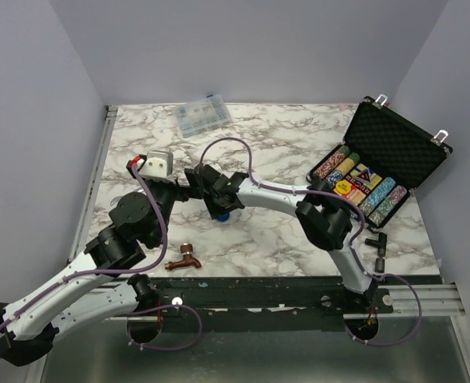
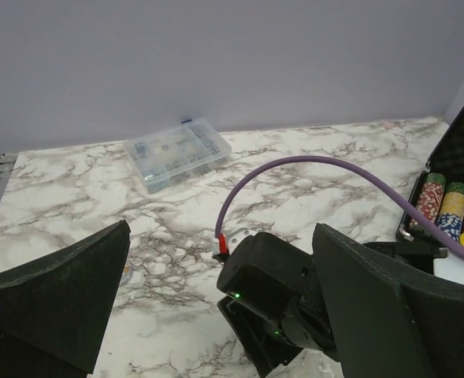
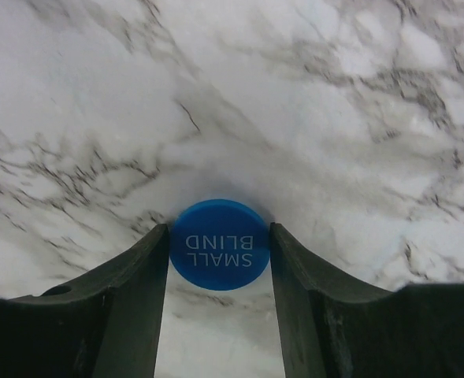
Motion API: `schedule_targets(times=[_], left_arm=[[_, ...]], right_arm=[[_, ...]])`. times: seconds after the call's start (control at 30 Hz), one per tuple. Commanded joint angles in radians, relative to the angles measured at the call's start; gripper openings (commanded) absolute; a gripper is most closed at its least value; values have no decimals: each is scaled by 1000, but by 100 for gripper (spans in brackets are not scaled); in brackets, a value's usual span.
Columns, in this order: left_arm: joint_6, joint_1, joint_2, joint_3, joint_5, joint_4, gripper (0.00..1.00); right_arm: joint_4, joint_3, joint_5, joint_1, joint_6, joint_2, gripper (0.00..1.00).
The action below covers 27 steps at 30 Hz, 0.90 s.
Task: Pack up texas hold em set
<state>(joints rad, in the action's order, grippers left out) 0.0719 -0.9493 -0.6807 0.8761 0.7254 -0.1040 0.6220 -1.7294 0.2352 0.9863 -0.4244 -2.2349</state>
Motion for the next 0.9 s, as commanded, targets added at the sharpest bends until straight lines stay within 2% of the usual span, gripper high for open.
schedule_targets(times=[0.0, 0.13, 0.27, 0.4, 0.5, 0.87], left_arm=[[20, 3, -11, 27, -30, -24, 99], [29, 3, -14, 33, -43, -31, 99], [35, 3, -16, 34, -51, -34, 99], [37, 3, -19, 38, -55, -39, 99], [38, 3, -19, 39, -55, -43, 99], [40, 3, -16, 40, -58, -46, 99]], right_arm=[[233, 238, 41, -15, 32, -5, 51], [240, 393, 18, -45, 42, 105, 51], [269, 451, -55, -49, 56, 158, 53], [286, 455, -79, -49, 72, 177, 63], [299, 443, -100, -50, 82, 167, 66], [267, 394, -108, -51, 98, 114, 67]])
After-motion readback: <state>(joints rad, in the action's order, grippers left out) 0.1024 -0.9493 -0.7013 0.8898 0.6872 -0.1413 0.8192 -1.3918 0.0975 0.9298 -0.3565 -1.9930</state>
